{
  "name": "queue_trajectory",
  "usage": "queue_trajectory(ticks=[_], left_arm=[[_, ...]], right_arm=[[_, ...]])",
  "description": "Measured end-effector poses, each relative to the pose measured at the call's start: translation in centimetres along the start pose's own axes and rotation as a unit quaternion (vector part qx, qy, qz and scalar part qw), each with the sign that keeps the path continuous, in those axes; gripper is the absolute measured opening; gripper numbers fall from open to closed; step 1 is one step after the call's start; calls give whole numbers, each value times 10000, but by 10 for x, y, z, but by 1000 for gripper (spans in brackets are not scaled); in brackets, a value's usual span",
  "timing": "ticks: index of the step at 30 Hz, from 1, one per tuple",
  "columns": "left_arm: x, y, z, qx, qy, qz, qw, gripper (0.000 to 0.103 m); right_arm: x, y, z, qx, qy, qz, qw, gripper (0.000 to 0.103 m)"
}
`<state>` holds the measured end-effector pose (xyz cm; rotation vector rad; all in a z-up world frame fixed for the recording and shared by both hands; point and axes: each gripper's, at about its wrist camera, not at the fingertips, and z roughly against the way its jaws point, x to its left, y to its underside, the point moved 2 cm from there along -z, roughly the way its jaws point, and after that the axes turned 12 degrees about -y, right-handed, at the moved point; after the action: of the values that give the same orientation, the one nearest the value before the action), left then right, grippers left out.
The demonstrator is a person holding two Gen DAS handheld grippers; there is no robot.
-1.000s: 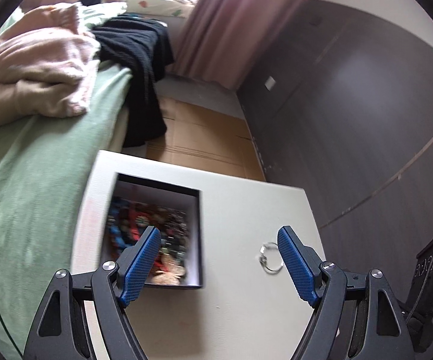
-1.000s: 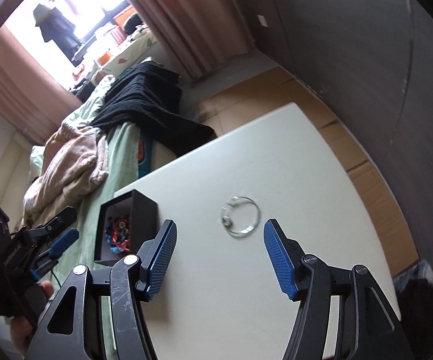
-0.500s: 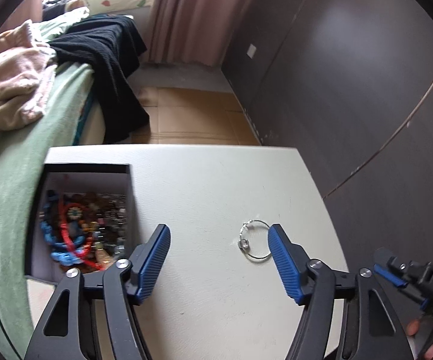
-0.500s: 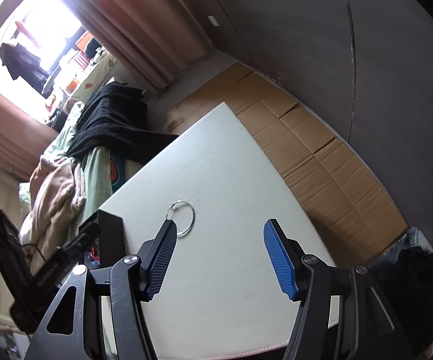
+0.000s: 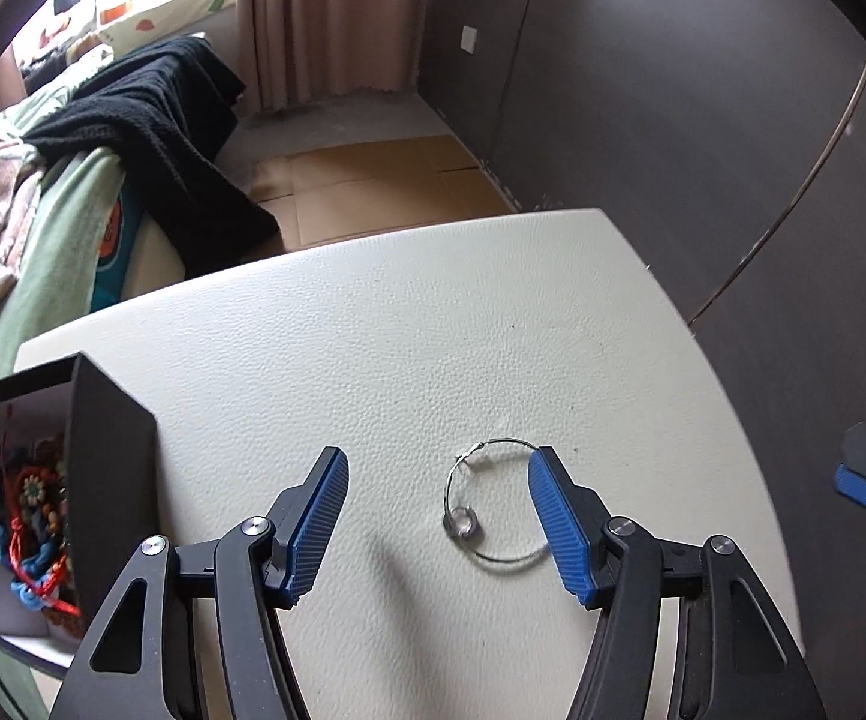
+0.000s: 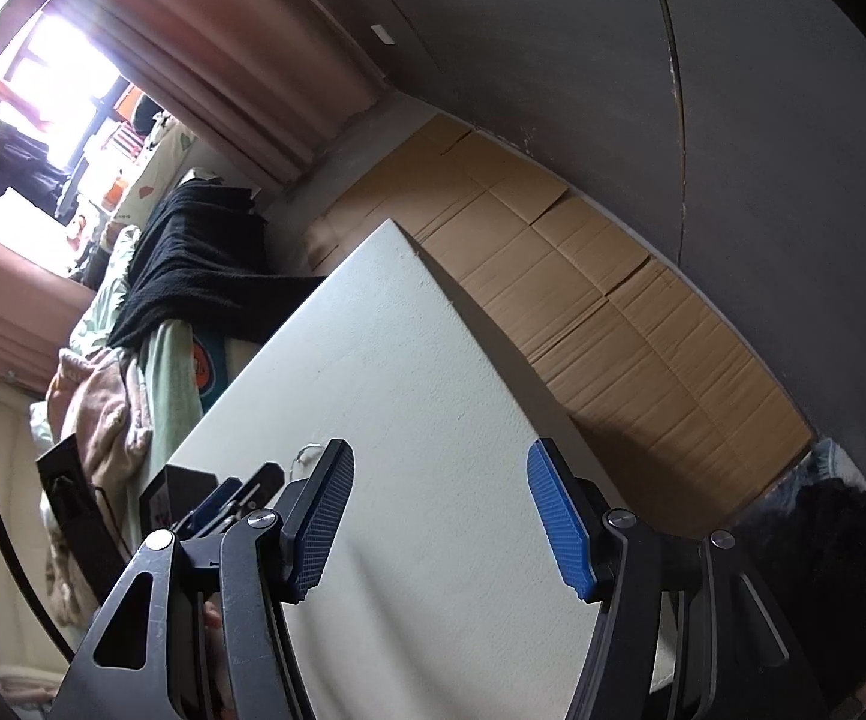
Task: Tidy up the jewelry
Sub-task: 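Lower the left gripper onto the silver ring and close on it, then lift the silver ring with the left gripper and carry it over the black box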
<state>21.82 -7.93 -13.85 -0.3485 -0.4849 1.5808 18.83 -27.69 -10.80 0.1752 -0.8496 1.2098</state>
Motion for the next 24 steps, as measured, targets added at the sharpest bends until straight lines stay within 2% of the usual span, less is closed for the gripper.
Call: queue_trajectory(ticks=[4,6,9,11,13,14,20,24], left_arm=[[-9,3,-9,73,-93,-138,9998,64],[-11,6,-11,6,-214,-224,9995,60],[-10,8,-10,-38,-345,-251,9991,46],[-7,8,-9,-45,-362,-237,9991,17],[-4,9,-9,-24,-357,-232,9991,4],[-2,9,-9,-28,-388,-229,9990,2],[6,7,1,-100,-127,-49,9999,1],[20,4,15,-110,215,314,9992,1]], right_arm=[[0,-1,-3,35,-12,-14,10000,61],[1,-1,-2,28,-24,23,10000,61],[2,2,-3,87,13,100,9999,61],[3,2,-3,106,22,128,9999,61],[3,3,-1,89,45,165,9998,61],[3,2,0,84,53,172,9998,61],[2,2,-2,93,101,156,9998,61],[6,4,-10,205,47,185,9996,61]])
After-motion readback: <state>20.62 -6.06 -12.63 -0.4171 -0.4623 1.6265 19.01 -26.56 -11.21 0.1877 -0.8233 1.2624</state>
